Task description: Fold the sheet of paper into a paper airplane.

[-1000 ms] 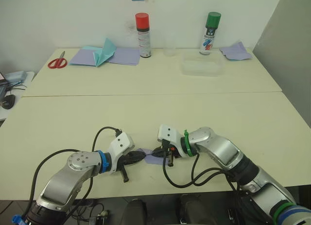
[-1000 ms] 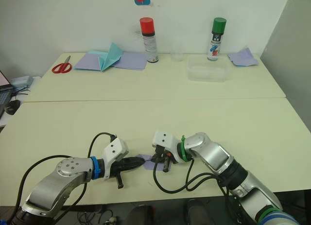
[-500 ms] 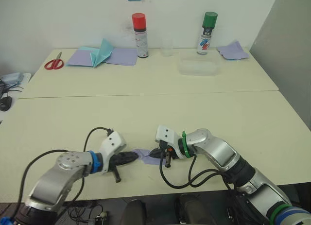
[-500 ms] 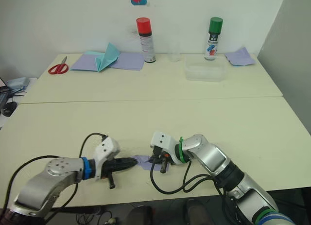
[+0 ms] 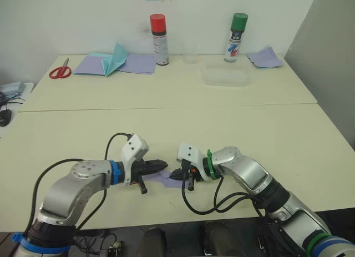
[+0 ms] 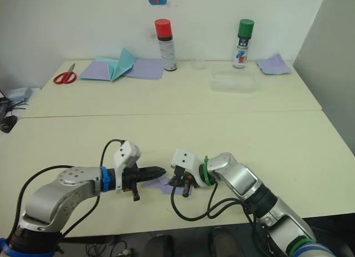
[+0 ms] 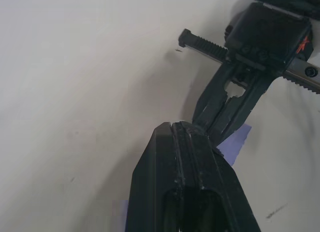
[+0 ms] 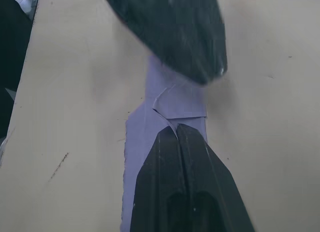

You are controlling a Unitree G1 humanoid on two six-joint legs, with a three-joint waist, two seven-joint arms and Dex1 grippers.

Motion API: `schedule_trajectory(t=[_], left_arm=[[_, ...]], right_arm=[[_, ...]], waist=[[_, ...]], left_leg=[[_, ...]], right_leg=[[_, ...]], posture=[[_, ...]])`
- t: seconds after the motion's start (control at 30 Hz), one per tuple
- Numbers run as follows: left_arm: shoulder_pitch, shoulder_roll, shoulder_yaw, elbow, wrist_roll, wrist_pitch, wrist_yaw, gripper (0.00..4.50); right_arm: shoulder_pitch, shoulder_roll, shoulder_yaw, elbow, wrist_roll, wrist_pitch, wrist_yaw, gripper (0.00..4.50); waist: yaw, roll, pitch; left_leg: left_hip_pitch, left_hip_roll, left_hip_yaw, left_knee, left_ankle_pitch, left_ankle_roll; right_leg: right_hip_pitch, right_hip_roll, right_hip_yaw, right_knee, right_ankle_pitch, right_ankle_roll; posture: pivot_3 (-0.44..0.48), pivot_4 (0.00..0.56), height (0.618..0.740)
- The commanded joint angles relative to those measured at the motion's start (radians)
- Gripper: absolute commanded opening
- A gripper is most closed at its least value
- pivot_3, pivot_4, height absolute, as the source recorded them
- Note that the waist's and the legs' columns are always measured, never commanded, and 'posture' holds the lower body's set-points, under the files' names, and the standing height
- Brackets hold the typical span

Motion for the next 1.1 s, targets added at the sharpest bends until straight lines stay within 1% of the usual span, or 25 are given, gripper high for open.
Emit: schedule_trajectory(t=[0.03, 0.13, 0.3, 0.4, 0.57, 0.67, 0.73, 0.83, 0.9, 0.93, 0.97, 1.0, 1.1], left_arm=[[-0.001, 0.001, -0.046, 0.025, 0.062, -0.049, 0.014, 0.0], [0.008, 0.017, -0.086, 0.054, 0.108, -0.068, 0.012, 0.0], [0.019, 0.029, -0.102, 0.08, 0.134, -0.089, -0.002, 0.0], [0.019, 0.027, -0.12, 0.097, 0.149, -0.102, -0.006, 0.0], [0.011, 0.022, -0.136, 0.124, 0.164, -0.121, -0.004, 0.0], [0.01, 0.022, -0.143, 0.133, 0.176, -0.135, 0.001, 0.0], [0.012, 0.023, -0.146, 0.138, 0.185, -0.148, 0.004, 0.0], [0.019, 0.025, -0.144, 0.137, 0.184, -0.155, -0.001, 0.0], [0.023, 0.026, -0.144, 0.134, 0.186, -0.158, -0.002, 0.0], [0.026, 0.028, -0.144, 0.132, 0.187, -0.16, -0.003, 0.0], [0.027, 0.029, -0.144, 0.131, 0.188, -0.161, -0.004, 0.0], [0.027, 0.031, -0.145, 0.133, 0.189, -0.163, -0.006, 0.0], [0.025, 0.033, -0.149, 0.134, 0.193, -0.168, -0.01, 0.0]], right_arm=[[-0.002, -0.002, 0.0, 0.031, -0.027, 0.011, -0.012, 0.03], [-0.003, -0.005, -0.004, 0.028, -0.024, 0.018, -0.011, 0.03], [-0.001, -0.007, -0.014, 0.003, 0.005, 0.046, 0.015, 0.03], [-0.008, -0.011, -0.036, -0.017, 0.04, 0.081, 0.046, 0.65], [-0.037, -0.072, -0.101, -0.099, 0.126, 0.166, 0.112, 2.35], [-0.058, -0.112, -0.171, -0.147, 0.208, 0.226, 0.152, 2.35], [-0.065, -0.112, -0.219, -0.157, 0.239, 0.234, 0.145, 2.35], [-0.044, -0.074, -0.268, -0.161, 0.246, 0.228, 0.072, 1.76], [-0.014, -0.048, -0.255, -0.151, 0.205, 0.173, 0.016, 1.06], [0.0, -0.039, -0.243, -0.148, 0.192, 0.154, -0.001, 0.74], [0.02, -0.031, -0.228, -0.149, 0.182, 0.138, -0.014, 0.32], [0.038, -0.024, -0.212, -0.15, 0.171, 0.124, -0.024, 0.03], [0.091, -0.009, -0.157, -0.127, 0.121, 0.061, -0.053, 0.03]], waist=[[0.0, 0.0, 0.0], [0.0, 0.0, 0.0], [0.001, 0.0, 0.0], [0.004, 0.0, 0.0], [0.011, 0.0, 0.0], [0.011, 0.0, 0.001], [0.011, 0.0, 0.001], [0.012, 0.0, 0.001], [0.012, 0.0, 0.001], [0.012, 0.0, 0.001], [0.011, 0.0, 0.001], [0.011, 0.0, 0.001], [0.011, 0.0, 0.001]], left_leg=[[0.0, 0.0, 0.0, 0.0, 0.0, 0.0], [0.0, 0.0, 0.0, 0.0, 0.0, 0.0], [0.0, -0.001, 0.0, 0.0, 0.0, 0.0], [0.0, -0.001, 0.001, 0.0, 0.0, 0.0], [-0.001, -0.002, 0.001, 0.0, 0.0, 0.0], [-0.001, -0.002, 0.001, 0.0, 0.0, 0.0], [-0.001, -0.002, 0.001, 0.0, 0.0, 0.0], [-0.001, -0.002, 0.0, 0.0, 0.0, 0.0], [-0.001, -0.002, 0.0, 0.0, 0.0, 0.0], [-0.001, -0.002, 0.0, 0.0, 0.0, 0.0], [-0.001, -0.002, 0.0, 0.0, 0.0, 0.0], [-0.001, -0.002, 0.001, 0.0, 0.0, 0.0], [-0.002, -0.002, 0.001, 0.0, 0.0, 0.0]], right_leg=[[0.0, 0.0, 0.0, 0.0, 0.0, 0.0], [0.0, 0.0, 0.0, 0.0, 0.0, 0.0], [0.0, -0.001, 0.001, 0.0, 0.0, 0.0], [0.0, -0.001, 0.001, 0.0, 0.0, 0.0], [0.0, -0.002, 0.001, -0.001, 0.0, 0.0], [0.001, -0.003, 0.001, -0.001, 0.0, 0.0], [0.0, -0.003, 0.001, -0.001, 0.0, 0.0], [0.001, -0.002, -0.001, -0.001, 0.0, 0.0], [0.001, -0.002, 0.0, -0.001, 0.0, -0.001], [0.001, -0.002, 0.0, -0.001, 0.0, -0.001], [0.001, -0.002, 0.0, -0.001, 0.0, -0.001], [0.001, -0.002, 0.001, -0.001, 0.0, -0.001], [0.001, -0.002, 0.001, -0.002, 0.0, 0.0]], posture=[[0.0, 0.15, 0.74], [0.0, 0.15, 0.74], [0.0, 0.15, 0.74], [0.0, 0.15, 0.74], [0.0, 0.15, 0.74], [0.0, 0.15, 0.74], [0.0, 0.15, 0.74], [0.0, 0.15, 0.74], [0.0, 0.15, 0.74], [0.0, 0.15, 0.74], [0.0, 0.15, 0.74], [0.0, 0.15, 0.74], [0.0, 0.15, 0.74]])
